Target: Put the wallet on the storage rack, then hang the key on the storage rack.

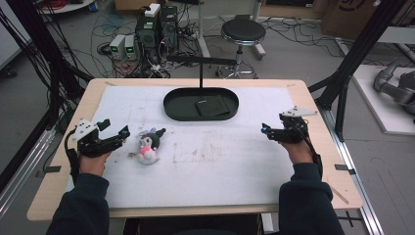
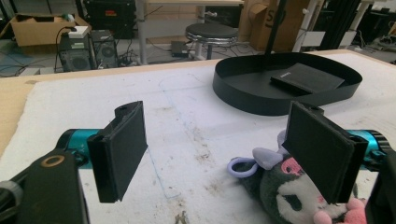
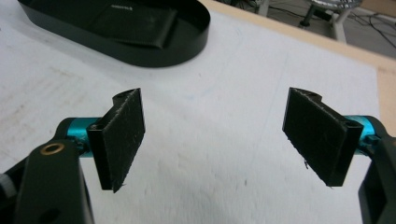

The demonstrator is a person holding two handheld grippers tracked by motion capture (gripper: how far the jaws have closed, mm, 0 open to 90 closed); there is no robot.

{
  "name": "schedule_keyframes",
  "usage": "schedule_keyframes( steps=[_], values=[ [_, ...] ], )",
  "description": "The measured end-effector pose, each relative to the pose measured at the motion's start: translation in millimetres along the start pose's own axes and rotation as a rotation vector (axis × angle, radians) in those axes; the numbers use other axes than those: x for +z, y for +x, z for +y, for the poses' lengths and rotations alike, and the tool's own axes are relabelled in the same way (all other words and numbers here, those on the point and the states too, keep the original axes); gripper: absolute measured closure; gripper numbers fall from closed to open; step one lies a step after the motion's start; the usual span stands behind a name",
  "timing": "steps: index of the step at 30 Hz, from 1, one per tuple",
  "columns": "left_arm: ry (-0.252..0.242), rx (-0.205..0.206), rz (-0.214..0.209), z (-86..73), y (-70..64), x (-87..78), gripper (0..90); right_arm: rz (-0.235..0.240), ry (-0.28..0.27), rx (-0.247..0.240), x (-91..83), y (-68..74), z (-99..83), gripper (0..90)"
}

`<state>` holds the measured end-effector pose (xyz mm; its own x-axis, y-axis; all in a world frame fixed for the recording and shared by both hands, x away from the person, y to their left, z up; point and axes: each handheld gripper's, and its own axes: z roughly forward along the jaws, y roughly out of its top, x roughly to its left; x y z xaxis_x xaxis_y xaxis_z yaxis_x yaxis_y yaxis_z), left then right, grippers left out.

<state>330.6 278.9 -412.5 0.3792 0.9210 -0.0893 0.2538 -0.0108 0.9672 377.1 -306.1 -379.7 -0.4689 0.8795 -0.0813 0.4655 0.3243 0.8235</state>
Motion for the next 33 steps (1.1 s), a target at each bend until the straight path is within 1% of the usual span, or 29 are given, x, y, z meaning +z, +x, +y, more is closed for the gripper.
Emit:
schedule_keyframes(
  steps=[2, 4, 6, 11, 13, 19, 20, 21, 23, 24, 25, 26, 29, 31, 33],
  values=[
    [0.002, 0.003, 0.000, 0.0, -1.2, 0.2, 20.9, -0.008, -0.007, 0.027, -0.4, -1.7, -13.3, 21.4],
    [0.003, 0.008, -0.003, 0.4, -2.2, 0.7, 21.0, -0.003, 0.022, 0.033, 2.6, -4.1, -18.9, 21.4],
    [0.003, 0.012, -0.004, 0.4, -3.4, 0.7, 21.1, -0.010, 0.019, 0.041, 2.8, -5.1, -19.3, 21.4],
    [-0.001, 0.007, -0.007, 0.5, -3.8, 0.5, 21.1, -0.021, 0.005, 0.028, 2.3, -2.4, -18.2, 21.4],
    [0.008, 0.019, -0.005, 0.3, -4.5, 0.5, 21.1, -0.029, 0.007, 0.033, 2.2, -2.3, -18.3, 21.4],
    [0.018, 0.017, -0.012, 0.7, -7.6, 1.5, 21.2, -0.039, -0.002, 0.041, 2.0, -2.4, -18.5, 21.4],
    [0.026, 0.013, -0.015, 1.4, -11.0, 1.9, 21.3, -0.042, -0.001, 0.039, 1.8, -2.2, -18.7, 21.4],
    [0.026, 0.013, -0.015, 1.4, -11.0, 1.9, 21.5, -0.042, -0.001, 0.039, 1.8, -2.2, -18.7, 21.4],
    [0.045, 0.004, -0.028, 3.9, -19.4, 2.0, 21.7, -0.048, 0.000, 0.039, 1.4, -1.1, -18.7, 21.5],
    [0.045, 0.004, -0.028, 3.9, -19.4, 2.0, 21.9, -0.049, -0.005, 0.035, 1.3, -0.7, -18.5, 21.6],
    [0.053, -0.001, -0.037, 4.9, -22.7, 2.6, 21.9, -0.048, -0.006, 0.033, 1.1, -0.4, -18.4, 21.6],
    [0.069, -0.004, -0.041, 6.2, -30.8, 4.4, 22.0, -0.051, -0.007, 0.031, 0.9, -0.1, -18.3, 21.6],
    [0.125, 0.002, -0.037, 4.7, -43.3, 8.6, 23.1, -0.047, -0.010, 0.030, -0.7, 1.5, -18.5, 21.6],
    [0.158, 0.000, -0.039, 1.7, -50.2, 12.5, 26.0, -0.046, -0.014, 0.022, -0.9, 2.1, -18.6, 21.6],
    [0.182, -0.001, -0.041, -1.1, -54.7, 16.3, 26.1, -0.042, -0.011, 0.022, 0.1, 2.4, -18.9, 21.6]
  ],
)
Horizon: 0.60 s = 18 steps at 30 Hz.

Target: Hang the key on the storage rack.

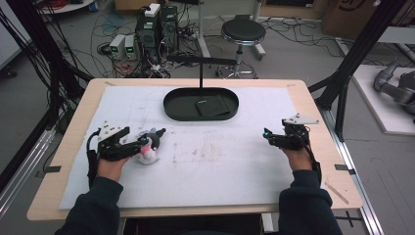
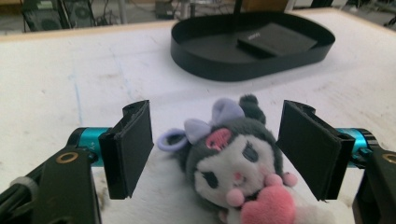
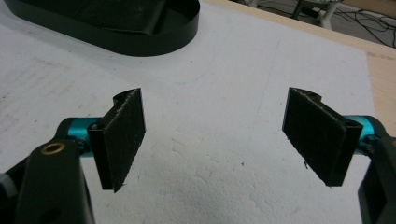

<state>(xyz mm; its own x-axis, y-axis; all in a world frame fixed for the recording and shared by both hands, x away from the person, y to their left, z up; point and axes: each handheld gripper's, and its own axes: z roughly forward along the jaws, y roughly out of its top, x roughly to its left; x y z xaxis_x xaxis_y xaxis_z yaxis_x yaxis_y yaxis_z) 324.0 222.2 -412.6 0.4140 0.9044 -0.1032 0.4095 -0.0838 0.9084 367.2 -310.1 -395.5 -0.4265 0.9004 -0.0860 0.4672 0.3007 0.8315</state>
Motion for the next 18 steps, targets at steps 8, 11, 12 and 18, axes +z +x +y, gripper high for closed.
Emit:
schedule_keyframes(
  steps=[8, 11, 12, 18],
  values=[
    [0.131, 0.006, 0.000, -9.7, -15.0, 20.8, 25.3, 0.011, 0.006, -0.002, 2.3, 0.9, 0.1, 21.6],
    [0.192, 0.013, 0.007, -14.7, -18.1, 31.5, 23.7, 0.013, 0.007, -0.005, 2.0, 1.2, -0.1, 21.6],
    [0.198, 0.019, 0.010, -15.3, -18.7, 33.2, 23.6, 0.014, 0.007, -0.008, 1.8, 1.2, -0.2, 21.6],
    [0.191, 0.160, -0.058, -12.0, -21.4, 34.1, 38.5, 0.025, 0.008, -0.014, 1.4, 2.8, -0.9, 21.6]
  ],
)
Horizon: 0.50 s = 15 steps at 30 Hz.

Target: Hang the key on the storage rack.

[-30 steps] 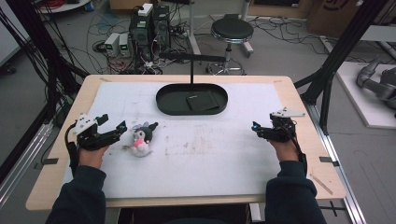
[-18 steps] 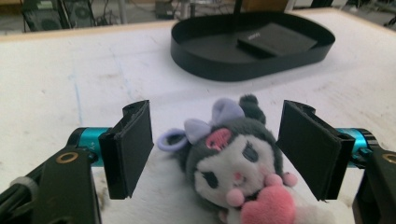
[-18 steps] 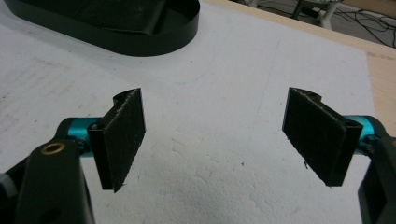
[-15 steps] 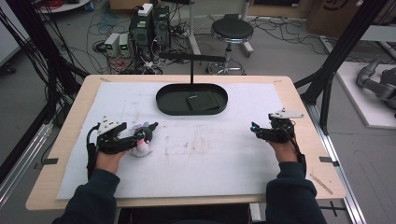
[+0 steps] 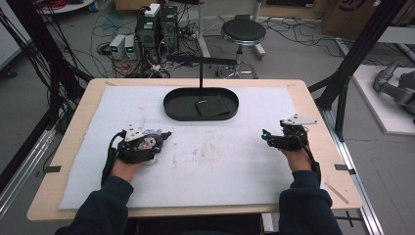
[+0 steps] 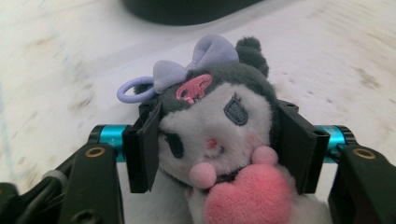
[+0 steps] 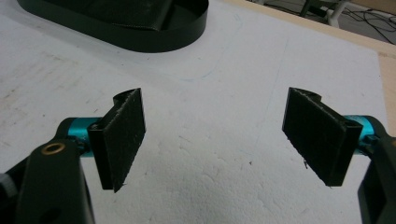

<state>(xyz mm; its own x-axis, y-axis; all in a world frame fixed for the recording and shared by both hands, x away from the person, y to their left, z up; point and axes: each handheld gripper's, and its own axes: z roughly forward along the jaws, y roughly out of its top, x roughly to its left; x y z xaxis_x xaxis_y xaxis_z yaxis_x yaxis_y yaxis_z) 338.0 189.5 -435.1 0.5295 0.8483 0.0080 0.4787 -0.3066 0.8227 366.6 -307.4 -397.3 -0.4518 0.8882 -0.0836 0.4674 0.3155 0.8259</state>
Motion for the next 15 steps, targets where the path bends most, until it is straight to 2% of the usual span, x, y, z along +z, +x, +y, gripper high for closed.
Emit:
schedule_keyframes(
  steps=[1, 2, 3, 4, 7, 8, 12, 13, 15],
  values=[
    [-0.003, 0.028, -0.027, 0.0, -0.4, 0.9, 38.5, 0.000, 0.000, 0.000, 0.0, 0.0, 0.0, 21.6],
    [0.001, 0.076, -0.070, 0.9, -0.6, 2.0, 38.9, 0.001, -0.001, 0.001, 0.0, 0.1, 0.0, 21.6],
    [-0.006, 0.122, -0.144, 0.7, -0.4, 3.2, 38.8, 0.001, 0.001, -0.004, 0.2, 0.3, 0.0, 21.6],
    [-0.009, 0.126, -0.152, 0.3, -0.7, 3.6, 38.1, 0.002, 0.000, -0.003, 0.3, 0.6, 0.0, 21.7],
    [-0.003, 0.065, -0.129, 1.7, -0.1, 3.1, 30.9, 0.003, 0.000, -0.004, 0.7, 0.6, -0.1, 21.7],
    [-0.011, 0.054, -0.109, 2.3, -1.0, 2.0, 29.3, 0.002, 0.002, -0.005, 0.9, 0.5, -0.2, 21.7],
    [-0.071, 0.017, -0.033, 8.8, -5.9, -9.6, 24.7, 0.005, 0.004, -0.001, 0.9, 0.8, -0.2, 21.7],
    [-0.072, 0.007, -0.011, 9.6, -7.1, -11.7, 24.7, 0.005, 0.005, -0.002, 0.8, 0.6, -0.3, 21.7],
    [-0.036, -0.022, 0.018, 7.8, -8.0, -13.0, 24.7, 0.004, 0.004, -0.004, 0.6, 0.1, -0.5, 21.7]
  ],
)
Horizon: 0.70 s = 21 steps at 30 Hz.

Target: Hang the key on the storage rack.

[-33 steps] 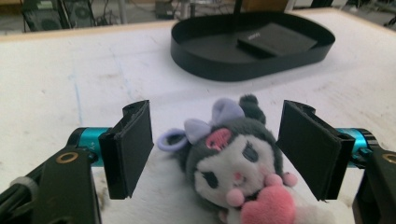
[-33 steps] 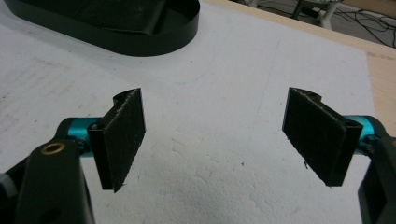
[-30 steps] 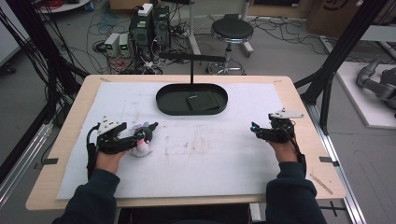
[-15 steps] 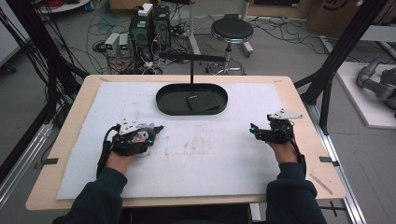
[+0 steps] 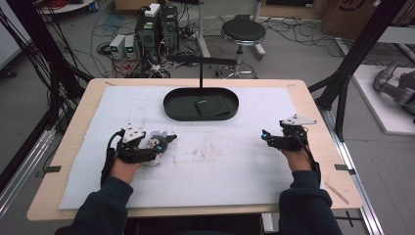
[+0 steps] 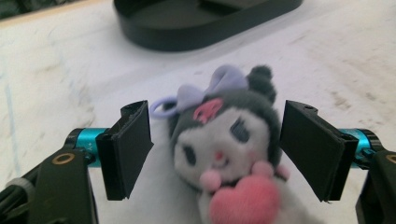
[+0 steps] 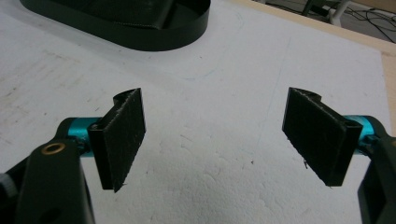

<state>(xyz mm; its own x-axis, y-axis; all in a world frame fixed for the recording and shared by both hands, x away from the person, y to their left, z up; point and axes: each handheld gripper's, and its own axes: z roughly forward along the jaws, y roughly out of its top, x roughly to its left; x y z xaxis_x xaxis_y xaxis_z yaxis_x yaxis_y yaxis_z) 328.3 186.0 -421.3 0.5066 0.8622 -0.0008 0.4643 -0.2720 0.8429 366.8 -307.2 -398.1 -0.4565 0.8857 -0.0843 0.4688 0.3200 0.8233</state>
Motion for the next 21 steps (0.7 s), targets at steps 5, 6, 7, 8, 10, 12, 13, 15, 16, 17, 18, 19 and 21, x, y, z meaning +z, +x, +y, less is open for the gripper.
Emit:
schedule_keyframes(
  steps=[5, 6, 7, 8, 10, 12, 13, 15, 16, 17, 18, 19, 21],
  values=[
    [0.084, -0.052, -0.031, -8.8, -0.6, 8.6, 22.7, 0.004, 0.003, 0.000, -0.7, 0.1, -0.7, 21.7],
    [0.092, -0.051, -0.037, -8.8, -0.9, 9.6, 22.8, 0.005, 0.001, 0.004, -0.7, 0.5, -0.6, 21.7],
    [0.095, -0.046, -0.063, -8.6, -1.4, 10.7, 25.4, 0.004, 0.000, 0.004, -0.9, 0.6, -0.6, 21.7],
    [0.103, -0.030, -0.080, -8.7, -2.6, 11.5, 33.1, 0.003, 0.000, 0.002, -1.0, 0.6, -0.5, 21.7],
    [0.106, -0.016, -0.076, -8.6, -5.5, 12.3, 36.1, 0.003, 0.000, 0.000, -1.1, 0.7, -0.6, 21.7],
    [0.108, -0.026, -0.082, -8.4, -3.7, 11.8, 38.7, 0.002, -0.004, -0.001, -1.1, 0.7, -0.4, 21.8],
    [0.107, -0.033, -0.085, -8.4, -2.6, 11.6, 40.0, 0.004, -0.002, -0.003, -1.2, 0.6, -0.5, 21.8],
    [0.105, -0.034, -0.091, -8.1, -1.6, 10.7, 43.3, 0.005, -0.001, -0.005, -1.2, 0.7, -0.5, 21.8],
    [0.103, -0.032, -0.091, -7.7, -1.4, 10.4, 44.5, 0.005, -0.001, -0.003, -1.3, 1.1, -0.4, 21.8],
    [0.099, -0.029, -0.092, -7.3, -1.0, 10.1, 45.4, 0.005, -0.001, -0.003, -1.5, 1.3, -0.3, 21.8],
    [0.094, -0.031, -0.092, -7.1, -0.8, 9.8, 46.1, 0.006, -0.002, -0.003, -1.6, 1.4, -0.3, 21.8],
    [0.086, -0.033, -0.093, -6.7, -0.2, 9.3, 46.7, 0.005, -0.001, -0.004, -1.7, 1.3, -0.3, 21.8],
    [0.062, -0.026, -0.091, -4.7, 0.8, 7.3, 47.6, 0.005, -0.003, 0.000, -2.4, 1.4, -0.2, 21.8]
  ],
)
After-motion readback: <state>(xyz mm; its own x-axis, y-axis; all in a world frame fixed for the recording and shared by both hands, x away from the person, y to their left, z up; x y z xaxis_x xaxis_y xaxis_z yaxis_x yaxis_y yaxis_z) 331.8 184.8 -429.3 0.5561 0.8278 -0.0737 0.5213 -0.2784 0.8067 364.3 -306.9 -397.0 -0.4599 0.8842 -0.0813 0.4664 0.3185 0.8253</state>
